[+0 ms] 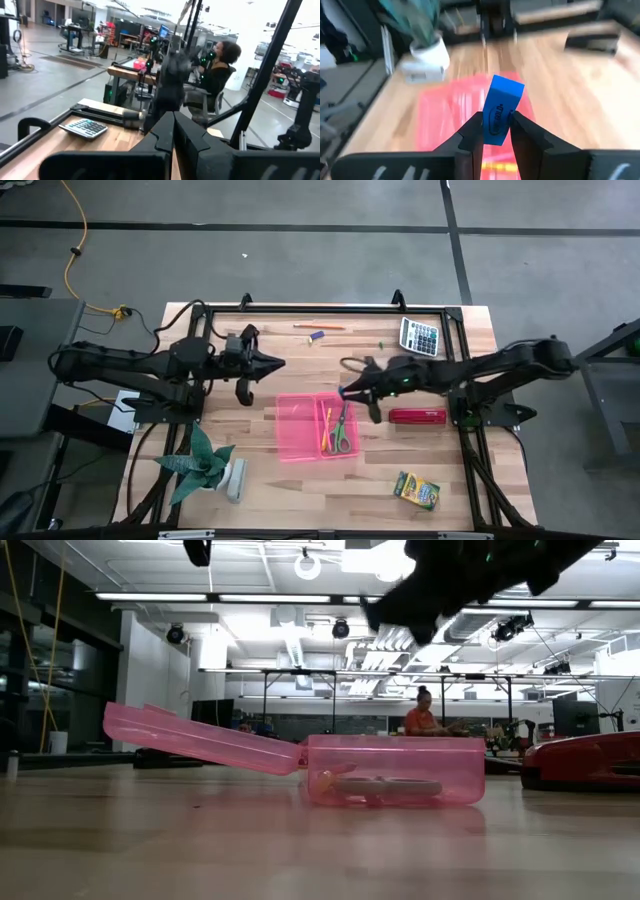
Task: Pack school essentials
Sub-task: Put the blue eraser into the pink supply box
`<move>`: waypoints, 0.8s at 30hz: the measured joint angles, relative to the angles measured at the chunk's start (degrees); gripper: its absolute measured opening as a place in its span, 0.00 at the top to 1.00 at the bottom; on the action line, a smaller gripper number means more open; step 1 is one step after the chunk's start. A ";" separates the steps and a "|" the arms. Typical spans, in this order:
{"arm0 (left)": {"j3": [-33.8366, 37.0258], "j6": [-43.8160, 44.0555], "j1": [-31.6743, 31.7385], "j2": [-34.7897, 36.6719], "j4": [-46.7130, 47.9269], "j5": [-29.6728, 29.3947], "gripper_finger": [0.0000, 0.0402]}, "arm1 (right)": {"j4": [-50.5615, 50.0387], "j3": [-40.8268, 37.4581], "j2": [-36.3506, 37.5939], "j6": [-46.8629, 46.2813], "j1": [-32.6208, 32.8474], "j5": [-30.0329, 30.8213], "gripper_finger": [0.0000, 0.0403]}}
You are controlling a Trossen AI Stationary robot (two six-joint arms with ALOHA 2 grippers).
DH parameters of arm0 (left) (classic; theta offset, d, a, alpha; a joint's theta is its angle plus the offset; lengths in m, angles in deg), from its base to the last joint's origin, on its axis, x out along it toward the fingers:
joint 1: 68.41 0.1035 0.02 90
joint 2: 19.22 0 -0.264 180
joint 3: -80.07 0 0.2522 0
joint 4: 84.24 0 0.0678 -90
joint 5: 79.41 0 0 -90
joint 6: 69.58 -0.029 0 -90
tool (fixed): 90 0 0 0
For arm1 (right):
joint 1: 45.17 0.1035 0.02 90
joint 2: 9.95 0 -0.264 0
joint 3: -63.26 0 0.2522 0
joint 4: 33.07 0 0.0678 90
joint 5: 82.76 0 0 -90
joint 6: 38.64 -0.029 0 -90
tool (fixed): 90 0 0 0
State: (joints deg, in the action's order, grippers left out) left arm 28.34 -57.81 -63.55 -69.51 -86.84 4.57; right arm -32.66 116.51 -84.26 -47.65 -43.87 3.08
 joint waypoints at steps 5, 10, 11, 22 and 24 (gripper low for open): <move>0.00 -0.02 0.00 0.27 0.41 -0.73 1.00 | 0.20 0.00 -7.94 -0.04 0.00 -0.50 0.82; 0.00 0.00 0.00 0.27 1.03 -0.81 1.00 | -0.84 0.80 -13.83 -0.06 -0.07 -0.52 0.82; 0.00 -0.02 0.00 0.27 1.17 -0.96 1.00 | -1.88 1.74 -15.00 -0.09 -0.07 -0.52 0.82; 0.00 0.00 0.00 0.27 1.64 -2.26 1.00 | -20.98 16.56 -27.40 4.56 -1.08 0.92 0.82; 0.00 0.00 0.00 0.27 1.64 -2.26 1.00 | -22.94 17.81 -28.26 4.56 -1.37 0.92 0.82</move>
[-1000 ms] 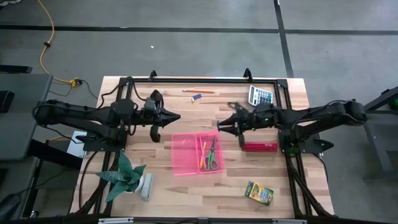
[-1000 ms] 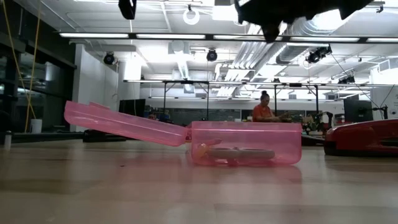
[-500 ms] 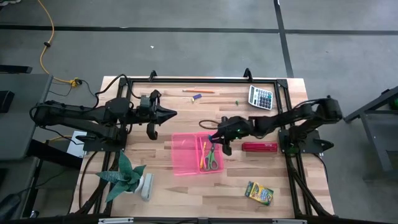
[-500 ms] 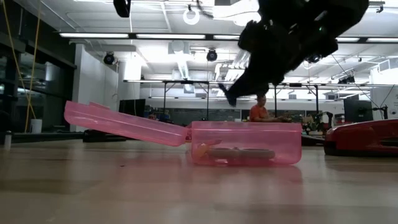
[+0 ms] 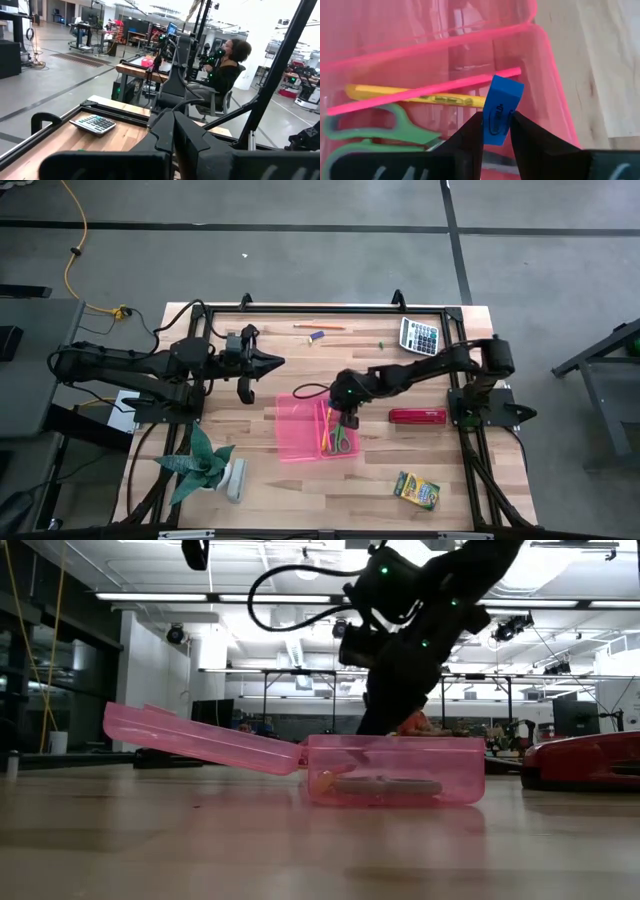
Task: Pack school essentials
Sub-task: Put the blue eraser into the pink supply box, then put the green eraser into the pink supply box
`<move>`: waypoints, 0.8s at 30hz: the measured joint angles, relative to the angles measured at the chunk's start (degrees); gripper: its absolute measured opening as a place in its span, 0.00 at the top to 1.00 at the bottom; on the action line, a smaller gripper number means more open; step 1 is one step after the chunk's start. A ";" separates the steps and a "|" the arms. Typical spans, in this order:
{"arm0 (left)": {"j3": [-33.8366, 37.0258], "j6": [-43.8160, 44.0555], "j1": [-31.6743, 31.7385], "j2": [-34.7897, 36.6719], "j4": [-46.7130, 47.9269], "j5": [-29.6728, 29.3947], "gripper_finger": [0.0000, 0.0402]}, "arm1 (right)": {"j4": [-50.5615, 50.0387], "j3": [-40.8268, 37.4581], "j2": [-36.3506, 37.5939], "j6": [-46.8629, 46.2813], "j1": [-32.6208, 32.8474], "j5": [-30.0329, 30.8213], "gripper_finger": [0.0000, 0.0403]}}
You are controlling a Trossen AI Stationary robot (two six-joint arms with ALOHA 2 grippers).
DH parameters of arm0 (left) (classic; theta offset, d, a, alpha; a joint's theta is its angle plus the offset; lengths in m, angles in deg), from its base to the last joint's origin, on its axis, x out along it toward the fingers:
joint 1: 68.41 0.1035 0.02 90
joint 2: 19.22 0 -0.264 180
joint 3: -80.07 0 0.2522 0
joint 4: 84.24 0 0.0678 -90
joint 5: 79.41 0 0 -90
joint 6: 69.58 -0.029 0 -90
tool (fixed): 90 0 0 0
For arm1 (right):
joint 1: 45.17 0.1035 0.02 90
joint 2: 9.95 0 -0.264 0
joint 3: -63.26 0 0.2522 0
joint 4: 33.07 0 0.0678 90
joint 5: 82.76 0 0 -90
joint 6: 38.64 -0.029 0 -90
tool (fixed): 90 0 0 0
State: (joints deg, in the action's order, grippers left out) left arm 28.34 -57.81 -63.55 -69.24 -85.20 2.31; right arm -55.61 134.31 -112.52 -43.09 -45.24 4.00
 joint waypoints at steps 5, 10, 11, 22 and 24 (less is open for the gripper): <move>0.00 0.00 0.00 0.00 0.06 0.00 1.00 | -0.23 0.81 -0.25 1.62 -0.51 0.02 0.82; 0.00 -0.01 0.00 0.00 0.11 0.00 1.00 | -0.48 0.81 -0.25 2.68 -0.68 -1.49 0.81; 0.00 0.00 0.00 0.00 0.11 0.00 1.00 | -0.50 0.81 -0.25 3.41 -0.68 -1.56 0.81; 0.00 0.00 0.00 0.00 0.13 0.00 1.00 | -0.39 0.81 -0.19 4.92 -0.66 -1.55 0.58; 0.00 0.00 0.00 0.00 0.13 0.00 1.00 | -1.40 0.83 0.41 5.07 -0.68 -1.94 0.55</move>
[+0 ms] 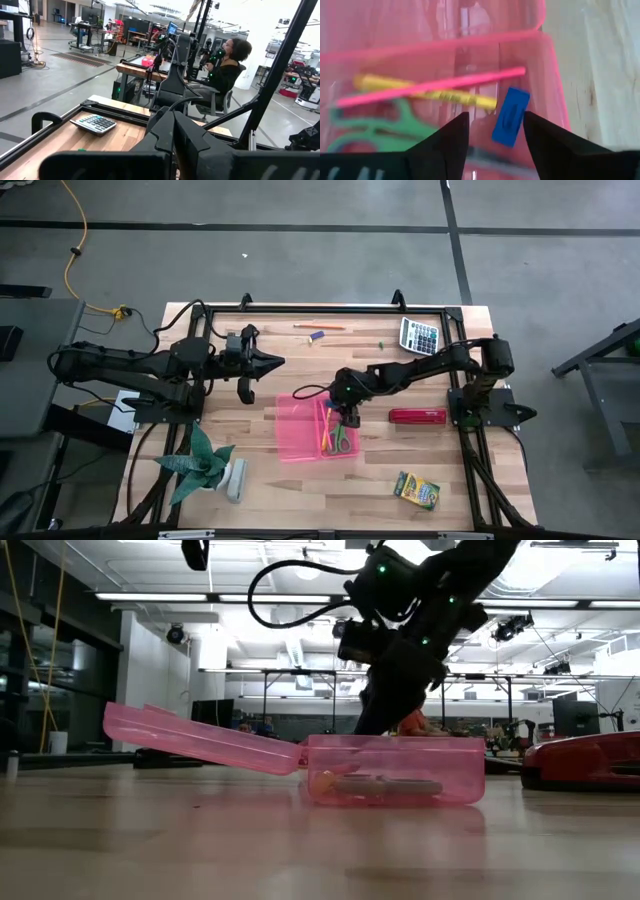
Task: Pack school essentials
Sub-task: Put the green eraser into the pink supply box
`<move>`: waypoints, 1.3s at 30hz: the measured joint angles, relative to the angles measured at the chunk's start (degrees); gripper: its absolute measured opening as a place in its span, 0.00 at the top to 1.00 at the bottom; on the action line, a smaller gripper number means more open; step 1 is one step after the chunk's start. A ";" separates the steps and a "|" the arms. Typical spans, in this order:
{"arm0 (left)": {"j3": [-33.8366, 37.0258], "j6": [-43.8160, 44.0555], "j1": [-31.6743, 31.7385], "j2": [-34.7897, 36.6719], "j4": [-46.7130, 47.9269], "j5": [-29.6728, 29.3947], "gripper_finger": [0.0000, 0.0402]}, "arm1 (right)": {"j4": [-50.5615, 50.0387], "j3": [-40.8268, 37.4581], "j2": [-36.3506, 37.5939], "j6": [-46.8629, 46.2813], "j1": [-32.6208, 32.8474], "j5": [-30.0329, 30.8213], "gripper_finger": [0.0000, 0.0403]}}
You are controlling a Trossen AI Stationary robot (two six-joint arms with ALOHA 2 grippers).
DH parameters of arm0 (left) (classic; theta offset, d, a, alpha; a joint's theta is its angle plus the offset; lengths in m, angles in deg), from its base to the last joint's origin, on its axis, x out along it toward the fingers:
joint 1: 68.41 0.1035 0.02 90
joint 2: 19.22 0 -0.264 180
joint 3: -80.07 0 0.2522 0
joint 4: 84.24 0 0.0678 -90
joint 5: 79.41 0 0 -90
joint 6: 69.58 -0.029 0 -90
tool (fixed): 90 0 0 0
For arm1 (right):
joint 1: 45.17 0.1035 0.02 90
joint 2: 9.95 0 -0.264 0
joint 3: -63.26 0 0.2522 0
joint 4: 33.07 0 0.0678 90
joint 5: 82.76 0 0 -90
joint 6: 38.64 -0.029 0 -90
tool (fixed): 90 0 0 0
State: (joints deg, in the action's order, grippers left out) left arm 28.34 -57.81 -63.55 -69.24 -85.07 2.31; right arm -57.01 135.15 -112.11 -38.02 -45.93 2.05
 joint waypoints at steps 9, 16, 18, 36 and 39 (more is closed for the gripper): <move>-0.04 -0.02 0.00 0.00 0.71 0.04 1.00 | -14.20 1.03 14.02 1.81 0.00 -1.70 0.54; -0.07 -0.32 -0.02 0.69 2.97 0.09 1.00 | -0.78 -11.12 29.13 -6.93 -0.02 3.27 0.54; -0.07 -0.46 0.00 1.52 4.62 0.11 1.00 | 8.29 -16.54 33.46 -11.43 -0.02 4.47 0.54; -0.09 -3.88 0.00 6.44 10.49 3.80 1.00 | 41.31 -25.53 43.81 -6.14 -0.02 12.67 0.54; -0.09 -3.43 0.02 6.43 10.15 3.76 1.00 | 41.30 -25.53 43.81 -6.14 -0.01 12.48 0.54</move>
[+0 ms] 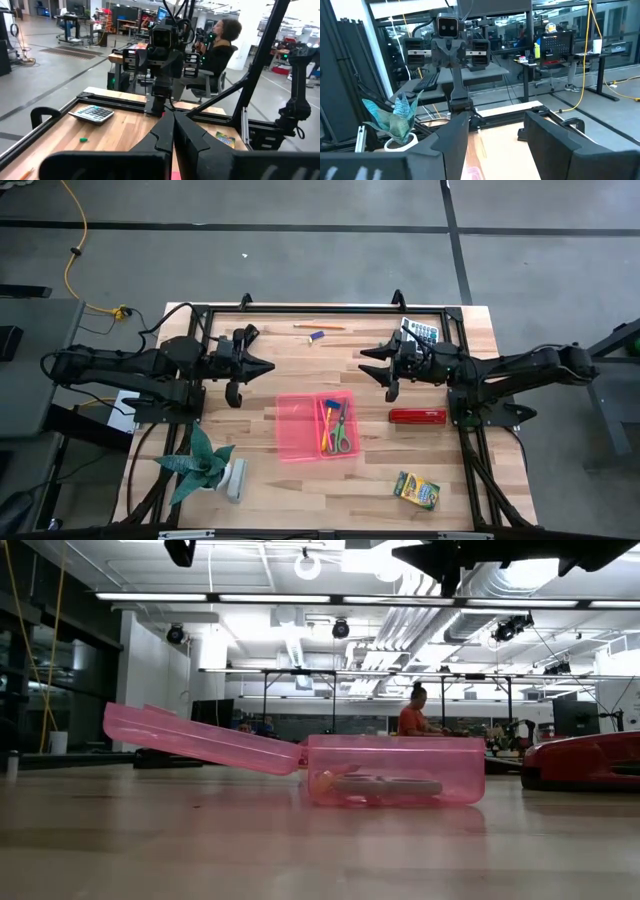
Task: Pack school essentials
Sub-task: Put the green eraser into the pink supply box
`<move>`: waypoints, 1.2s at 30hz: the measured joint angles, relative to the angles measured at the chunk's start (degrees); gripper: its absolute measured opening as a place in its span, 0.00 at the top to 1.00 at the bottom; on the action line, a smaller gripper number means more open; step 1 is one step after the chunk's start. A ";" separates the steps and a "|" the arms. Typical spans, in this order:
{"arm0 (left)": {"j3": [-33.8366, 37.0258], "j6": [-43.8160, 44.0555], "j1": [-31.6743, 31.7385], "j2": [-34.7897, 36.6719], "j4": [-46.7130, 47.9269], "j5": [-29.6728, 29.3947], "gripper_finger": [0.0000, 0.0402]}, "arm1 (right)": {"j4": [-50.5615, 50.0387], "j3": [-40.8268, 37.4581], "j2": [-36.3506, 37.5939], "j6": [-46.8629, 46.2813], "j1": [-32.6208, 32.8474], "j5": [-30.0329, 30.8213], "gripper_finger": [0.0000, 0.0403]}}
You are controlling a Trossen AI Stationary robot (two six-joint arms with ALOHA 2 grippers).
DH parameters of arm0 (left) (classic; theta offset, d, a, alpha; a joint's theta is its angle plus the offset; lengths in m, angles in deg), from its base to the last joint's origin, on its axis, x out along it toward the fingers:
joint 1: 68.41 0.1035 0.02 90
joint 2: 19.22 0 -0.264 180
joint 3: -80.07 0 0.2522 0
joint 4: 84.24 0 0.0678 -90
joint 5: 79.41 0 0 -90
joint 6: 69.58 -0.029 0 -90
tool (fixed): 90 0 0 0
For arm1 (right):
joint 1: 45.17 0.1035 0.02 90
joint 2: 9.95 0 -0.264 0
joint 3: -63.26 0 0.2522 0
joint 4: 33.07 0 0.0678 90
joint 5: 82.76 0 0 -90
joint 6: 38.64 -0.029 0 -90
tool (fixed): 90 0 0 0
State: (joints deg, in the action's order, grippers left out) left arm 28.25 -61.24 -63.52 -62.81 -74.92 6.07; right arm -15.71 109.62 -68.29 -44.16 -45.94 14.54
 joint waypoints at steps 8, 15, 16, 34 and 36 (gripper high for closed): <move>0.00 1.99 0.00 0.00 -0.11 -0.93 1.00 | -0.01 0.00 -0.01 0.00 0.01 -0.47 0.54; 0.02 3.45 0.00 0.00 -0.11 -2.06 1.00 | -14.86 4.58 -1.17 -10.80 -1.74 13.70 0.54; 0.02 3.57 0.00 0.00 -0.11 -2.08 1.00 | -22.29 7.15 -2.03 -13.30 -3.10 15.49 0.54; 0.04 3.52 0.02 0.00 -0.08 -2.23 1.00 | -69.09 29.99 -36.51 -29.24 -35.03 -0.04 0.54; 0.04 3.52 0.02 0.00 -0.07 -2.25 1.00 | -68.95 30.58 -39.31 -29.23 -37.14 -3.18 0.54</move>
State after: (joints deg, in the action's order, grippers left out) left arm 28.29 -57.72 -63.50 -62.81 -75.00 3.82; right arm -84.66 140.20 -107.61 -73.39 -83.08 11.36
